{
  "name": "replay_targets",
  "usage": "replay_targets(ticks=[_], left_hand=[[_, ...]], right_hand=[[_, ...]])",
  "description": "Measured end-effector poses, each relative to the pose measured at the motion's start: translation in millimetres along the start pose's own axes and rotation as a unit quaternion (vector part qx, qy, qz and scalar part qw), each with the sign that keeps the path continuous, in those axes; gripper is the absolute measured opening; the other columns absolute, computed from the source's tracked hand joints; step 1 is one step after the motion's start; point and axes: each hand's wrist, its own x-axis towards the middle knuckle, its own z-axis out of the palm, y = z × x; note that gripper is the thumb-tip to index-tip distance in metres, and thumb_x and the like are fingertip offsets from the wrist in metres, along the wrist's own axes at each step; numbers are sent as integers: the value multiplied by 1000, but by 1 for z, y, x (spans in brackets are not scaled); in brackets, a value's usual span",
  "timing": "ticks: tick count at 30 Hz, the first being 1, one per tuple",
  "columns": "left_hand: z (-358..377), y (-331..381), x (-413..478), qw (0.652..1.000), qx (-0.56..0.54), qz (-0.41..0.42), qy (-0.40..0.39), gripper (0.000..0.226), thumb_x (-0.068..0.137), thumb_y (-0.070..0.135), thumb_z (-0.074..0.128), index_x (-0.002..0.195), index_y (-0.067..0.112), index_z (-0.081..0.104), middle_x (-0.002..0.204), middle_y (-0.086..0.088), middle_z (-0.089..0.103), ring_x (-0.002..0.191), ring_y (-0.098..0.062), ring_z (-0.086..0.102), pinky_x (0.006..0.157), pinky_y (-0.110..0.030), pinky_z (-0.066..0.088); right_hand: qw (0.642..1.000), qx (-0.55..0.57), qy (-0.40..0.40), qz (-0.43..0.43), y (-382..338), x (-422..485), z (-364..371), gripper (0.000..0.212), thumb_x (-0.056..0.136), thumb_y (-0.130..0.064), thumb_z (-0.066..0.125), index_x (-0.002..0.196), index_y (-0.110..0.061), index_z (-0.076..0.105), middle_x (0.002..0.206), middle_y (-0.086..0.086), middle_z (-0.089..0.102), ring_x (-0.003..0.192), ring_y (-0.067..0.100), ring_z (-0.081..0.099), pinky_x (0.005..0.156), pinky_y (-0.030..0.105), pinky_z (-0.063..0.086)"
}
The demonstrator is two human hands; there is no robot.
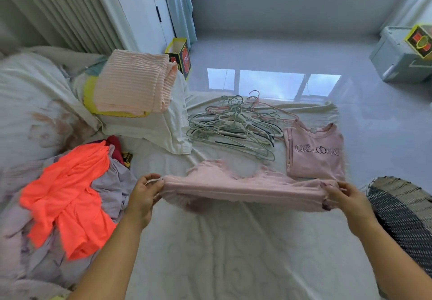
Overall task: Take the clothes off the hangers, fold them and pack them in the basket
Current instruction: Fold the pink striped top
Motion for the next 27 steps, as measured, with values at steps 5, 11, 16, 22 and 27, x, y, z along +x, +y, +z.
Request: replay_targets(ticks=[5, 11, 16, 22, 27], left_hand=[[4, 38, 11, 1000, 2, 11, 12, 24, 93, 0, 47, 81, 21, 48, 81, 0, 51, 71, -9, 48, 66, -28, 43], [2, 64, 38, 999, -34, 2, 25, 24, 95, 0, 44, 80, 19, 46, 78, -4, 47, 70, -14, 45, 62, -33, 42], [-4, 73, 61, 998, -41, 16, 32, 22, 95, 1, 46, 79, 16, 45, 78, -5, 48, 68, -14, 45, 61, -27, 39], [-9, 80, 72, 1000, -11, 4, 9, 23, 95, 1, 45, 81, 19, 46, 76, -5, 47, 65, -15, 43, 58, -31, 36], [-3, 94, 79, 1000, 4, -20, 20, 26, 95, 2, 46, 78, 22, 45, 75, -3, 46, 67, -13, 43, 63, -33, 40]], right_hand=[[997, 12, 26, -70, -59, 3, 16, 13, 95, -9, 51, 107, -8, 54, 94, 13, 55, 57, 16, 55, 38, 13, 45], [995, -52, 28, -79, -104, 10, 38, 26, 97, -15, 47, 115, 3, 52, 84, 14, 55, 65, 23, 49, 53, 24, 42], [992, -49, -114, -16, -122, -3, 37, 51, 77, -19, 75, 118, -9, 46, 110, 12, 50, 83, 24, 56, 66, 31, 47], [966, -102, -239, 9, -124, -7, 24, 87, 30, -40, 94, 106, -15, 59, 109, 11, 59, 90, 24, 59, 69, 24, 49], [959, -188, -213, -21, -134, 6, 30, 27, 75, -3, 75, 93, -16, 61, 109, 16, 57, 82, 17, 55, 69, 25, 45]])
